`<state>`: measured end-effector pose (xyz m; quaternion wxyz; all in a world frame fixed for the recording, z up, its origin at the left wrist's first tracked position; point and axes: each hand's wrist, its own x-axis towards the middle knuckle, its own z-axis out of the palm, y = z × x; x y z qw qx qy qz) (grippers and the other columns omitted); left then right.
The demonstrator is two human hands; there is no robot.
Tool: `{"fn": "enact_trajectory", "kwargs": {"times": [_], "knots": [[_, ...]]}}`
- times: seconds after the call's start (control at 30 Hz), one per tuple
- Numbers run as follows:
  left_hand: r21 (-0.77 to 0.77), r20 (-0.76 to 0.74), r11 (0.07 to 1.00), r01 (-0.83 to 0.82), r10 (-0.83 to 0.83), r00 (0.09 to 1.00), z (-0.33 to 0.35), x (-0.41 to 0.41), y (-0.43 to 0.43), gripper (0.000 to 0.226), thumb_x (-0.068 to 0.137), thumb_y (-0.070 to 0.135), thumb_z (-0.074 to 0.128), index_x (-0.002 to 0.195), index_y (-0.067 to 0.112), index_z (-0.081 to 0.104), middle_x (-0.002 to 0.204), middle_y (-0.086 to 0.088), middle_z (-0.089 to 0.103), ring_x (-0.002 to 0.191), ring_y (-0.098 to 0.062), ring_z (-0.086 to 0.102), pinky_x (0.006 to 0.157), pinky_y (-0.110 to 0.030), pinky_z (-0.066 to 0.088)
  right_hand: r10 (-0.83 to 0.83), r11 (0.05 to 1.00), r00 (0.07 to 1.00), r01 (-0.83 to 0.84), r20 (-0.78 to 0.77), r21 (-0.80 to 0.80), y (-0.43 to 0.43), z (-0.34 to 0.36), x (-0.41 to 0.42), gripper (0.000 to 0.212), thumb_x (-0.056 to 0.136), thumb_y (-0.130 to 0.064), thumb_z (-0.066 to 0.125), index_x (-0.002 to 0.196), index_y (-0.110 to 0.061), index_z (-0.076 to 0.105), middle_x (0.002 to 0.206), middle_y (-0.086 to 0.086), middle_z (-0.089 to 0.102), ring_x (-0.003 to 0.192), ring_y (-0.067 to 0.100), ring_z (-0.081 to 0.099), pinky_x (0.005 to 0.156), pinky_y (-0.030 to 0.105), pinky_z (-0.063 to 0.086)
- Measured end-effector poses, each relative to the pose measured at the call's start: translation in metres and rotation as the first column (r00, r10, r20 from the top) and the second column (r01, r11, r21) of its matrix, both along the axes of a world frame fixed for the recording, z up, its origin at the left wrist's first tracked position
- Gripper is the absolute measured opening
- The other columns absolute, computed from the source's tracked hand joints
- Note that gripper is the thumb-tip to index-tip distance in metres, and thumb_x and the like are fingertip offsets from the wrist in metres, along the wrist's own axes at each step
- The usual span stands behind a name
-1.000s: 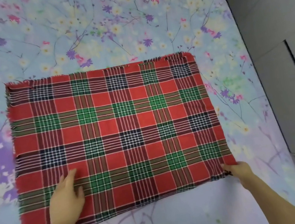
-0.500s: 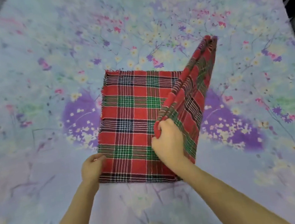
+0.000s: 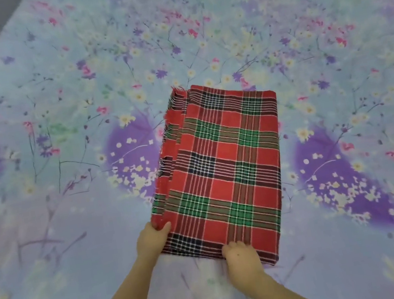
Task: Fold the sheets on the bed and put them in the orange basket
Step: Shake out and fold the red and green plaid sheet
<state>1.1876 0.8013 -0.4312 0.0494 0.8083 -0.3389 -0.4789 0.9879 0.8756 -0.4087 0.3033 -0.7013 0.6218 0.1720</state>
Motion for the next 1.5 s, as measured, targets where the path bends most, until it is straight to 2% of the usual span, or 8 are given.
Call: {"fn": "enact_trajectory", "kwargs": {"times": [0.1, 0.2, 0.43, 0.67, 0.97, 1.2, 1.37, 1.5], "knots": [[-0.05, 0.028, 0.994, 0.093, -0.092, 0.995, -0.002, -0.011, -0.014, 0.036, 0.087, 0.042, 0.061, 0.106, 0.012, 0.059, 0.101, -0.007, 0.067, 0.098, -0.029, 0.062, 0.077, -0.033, 0.044, -0.173, 0.985, 0.985, 0.172, -0.023, -0.03, -0.018, 0.0, -0.026, 0.018, 0.079, -0.012, 0.059, 0.097, -0.012, 0.063, 0.099, 0.005, 0.065, 0.092, 0.024, 0.06, 0.063, 0.028, 0.031], [-0.057, 0.019, 0.987, 0.15, -0.149, 0.989, -0.003, -0.018, -0.035, 0.034, 0.088, 0.044, 0.06, 0.099, 0.012, 0.054, 0.085, -0.001, 0.061, 0.091, -0.028, 0.06, 0.073, -0.031, 0.043, -0.346, 0.928, 0.932, 0.356, 0.106, -0.106, -0.063, 0.003, -0.02, 0.021, 0.096, -0.023, 0.045, 0.11, -0.012, 0.056, 0.108, 0.005, 0.063, 0.097, 0.023, 0.059, 0.073, 0.031, 0.041], [-0.22, 0.023, 0.917, 0.331, -0.335, 0.942, 0.006, -0.031, -0.09, 0.034, 0.086, 0.028, 0.066, 0.112, 0.007, 0.058, 0.068, 0.005, 0.053, 0.069, -0.015, 0.053, 0.069, -0.029, 0.044, -0.483, 0.835, 0.827, 0.534, 0.288, -0.133, -0.22, 0.009, 0.044, 0.052, 0.094, -0.037, 0.052, 0.133, -0.005, 0.037, 0.116, 0.015, 0.061, 0.102, 0.033, 0.061, 0.075, 0.035, 0.047], [-0.357, 0.0, 0.821, 0.445, -0.477, 0.879, 0.012, -0.024, -0.098, 0.014, 0.087, 0.021, 0.065, 0.082, 0.019, 0.051, 0.054, 0.007, 0.04, 0.05, -0.003, 0.037, 0.049, -0.013, 0.028, -0.407, 0.882, 0.913, 0.396, 0.012, -0.256, -0.321, -0.019, 0.064, 0.084, 0.084, -0.04, 0.063, 0.144, -0.003, 0.018, 0.127, 0.018, 0.05, 0.111, 0.034, 0.056, 0.077, 0.036, 0.046], [-0.306, -0.151, 0.921, 0.241, -0.297, 0.943, -0.001, 0.011, -0.104, 0.021, 0.083, 0.015, 0.07, 0.076, 0.024, 0.053, 0.059, 0.003, 0.04, 0.055, -0.008, 0.039, 0.056, -0.014, 0.033, -0.679, 0.588, 0.609, 0.786, 0.411, -0.192, -0.361, -0.033, 0.054, 0.015, 0.078, -0.01, 0.052, 0.091, -0.011, 0.046, 0.083, 0.0, 0.052, 0.07, 0.02, 0.046, 0.062, 0.028, 0.034], [0.026, -0.056, 0.95, 0.312, -0.31, 0.949, -0.023, 0.051, -0.092, 0.017, 0.086, 0.027, 0.066, 0.091, 0.015, 0.056, 0.085, -0.004, 0.059, 0.082, -0.023, 0.056, 0.069, -0.03, 0.041, -0.368, 0.912, 0.902, 0.397, 0.227, -0.098, -0.336, -0.056, 0.11, 0.072, 0.088, -0.019, 0.053, 0.149, -0.008, 0.017, 0.129, 0.016, 0.052, 0.111, 0.034, 0.056, 0.08, 0.035, 0.045], [0.158, -0.032, 0.938, 0.31, -0.309, 0.951, -0.036, 0.063, -0.054, 0.019, 0.082, 0.031, 0.07, 0.073, 0.019, 0.059, 0.073, -0.003, 0.065, 0.072, -0.021, 0.061, 0.064, -0.029, 0.046, -0.377, 0.882, 0.883, 0.434, 0.281, -0.181, -0.317, -0.036, 0.088, 0.064, 0.092, -0.026, 0.051, 0.149, -0.016, 0.024, 0.128, 0.01, 0.056, 0.113, 0.03, 0.055, 0.084, 0.034, 0.044], [0.197, -0.15, 0.98, 0.028, 0.002, 0.989, -0.038, 0.068, -0.017, 0.021, 0.083, 0.022, 0.072, 0.067, 0.009, 0.064, 0.056, -0.004, 0.066, 0.061, -0.024, 0.069, 0.067, -0.041, 0.059, -0.436, 0.819, 0.874, 0.484, 0.214, -0.308, -0.241, -0.024, 0.03, 0.055, 0.089, -0.027, 0.056, 0.141, -0.017, 0.037, 0.126, 0.01, 0.055, 0.107, 0.029, 0.058, 0.079, 0.034, 0.046]]}}
